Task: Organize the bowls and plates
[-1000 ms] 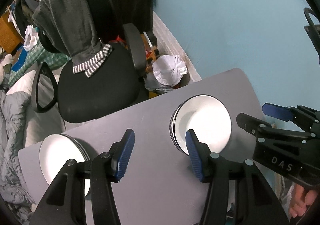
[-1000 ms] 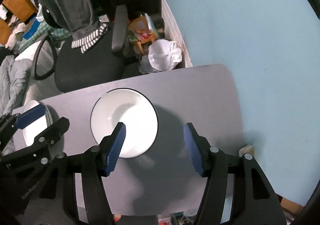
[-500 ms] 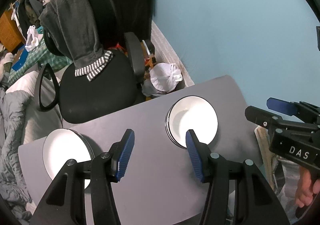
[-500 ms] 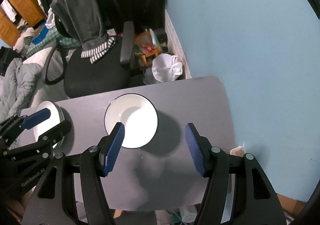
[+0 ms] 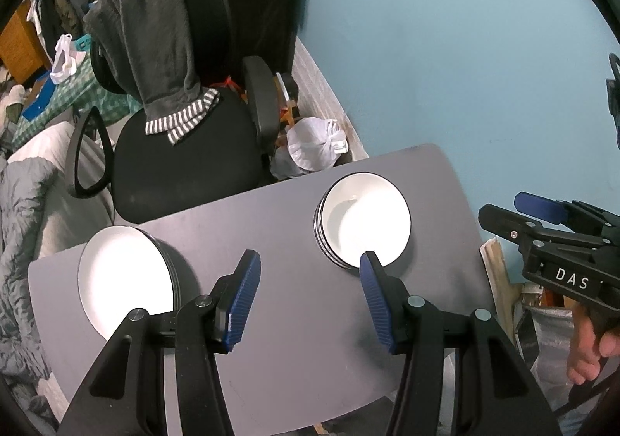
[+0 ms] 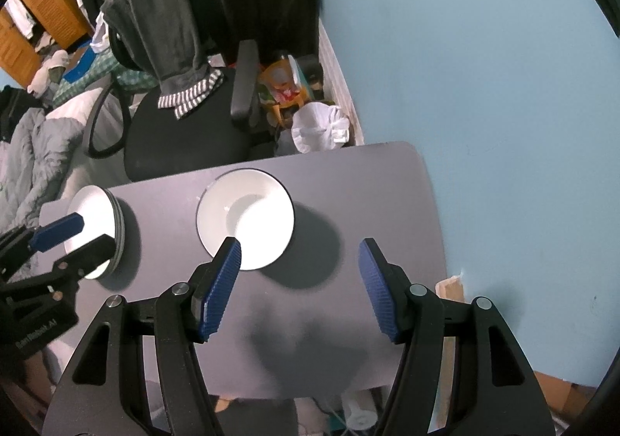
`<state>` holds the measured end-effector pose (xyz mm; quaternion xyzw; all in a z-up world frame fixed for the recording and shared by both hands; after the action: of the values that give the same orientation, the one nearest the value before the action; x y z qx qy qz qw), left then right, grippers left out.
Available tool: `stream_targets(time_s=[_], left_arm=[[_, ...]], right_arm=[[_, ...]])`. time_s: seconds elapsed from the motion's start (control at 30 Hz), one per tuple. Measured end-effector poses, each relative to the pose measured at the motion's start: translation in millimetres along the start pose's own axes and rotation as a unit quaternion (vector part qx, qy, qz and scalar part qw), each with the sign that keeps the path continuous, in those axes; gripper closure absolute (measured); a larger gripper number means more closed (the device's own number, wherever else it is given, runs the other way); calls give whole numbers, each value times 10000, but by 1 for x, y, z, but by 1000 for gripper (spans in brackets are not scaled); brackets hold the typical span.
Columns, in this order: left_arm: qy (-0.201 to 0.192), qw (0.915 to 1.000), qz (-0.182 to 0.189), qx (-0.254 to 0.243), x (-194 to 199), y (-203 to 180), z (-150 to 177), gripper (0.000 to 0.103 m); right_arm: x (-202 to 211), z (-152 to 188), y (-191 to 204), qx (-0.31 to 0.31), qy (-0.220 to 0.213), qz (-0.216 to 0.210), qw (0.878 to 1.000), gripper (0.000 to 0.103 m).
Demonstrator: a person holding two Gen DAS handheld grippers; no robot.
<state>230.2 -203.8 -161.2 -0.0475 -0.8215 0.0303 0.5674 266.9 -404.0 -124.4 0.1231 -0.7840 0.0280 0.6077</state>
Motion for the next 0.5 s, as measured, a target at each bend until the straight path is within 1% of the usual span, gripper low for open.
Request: stream_targets(time_s=[0.13, 0.3, 0.37, 0.43, 0.5], left_arm=[[123, 9999, -5, 38, -13, 3, 2, 43], [332, 9994, 97, 35, -38, 0, 0, 43], [400, 9992, 89, 35, -48, -2, -1, 42], [442, 9989, 159, 17, -59, -4, -3, 42], [497, 9987, 130, -10, -68, -7, -4, 42]], right_arm=[[-8, 7, -9, 37, 118, -27, 9999, 38], [-30, 13, -23, -18, 282, -242, 9993, 38], [-40, 13, -29, -47, 279, -387, 9988, 38], [-52, 12, -34, -102, 334, -364, 9987, 38], [-62, 10, -36, -85, 322, -457, 9984, 38]])
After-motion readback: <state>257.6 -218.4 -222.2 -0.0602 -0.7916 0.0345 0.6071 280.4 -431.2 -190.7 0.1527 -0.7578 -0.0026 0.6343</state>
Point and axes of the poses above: each gripper's, at about its wrist camera, not at the fingertips, and x roughly against the way its jaws point, y to its left, z to its underside, the point moved 4 cm from there along -x, roughly the way its jaws point, and after that the axes turned 3 degrees about -z, right-handed, at the moved point
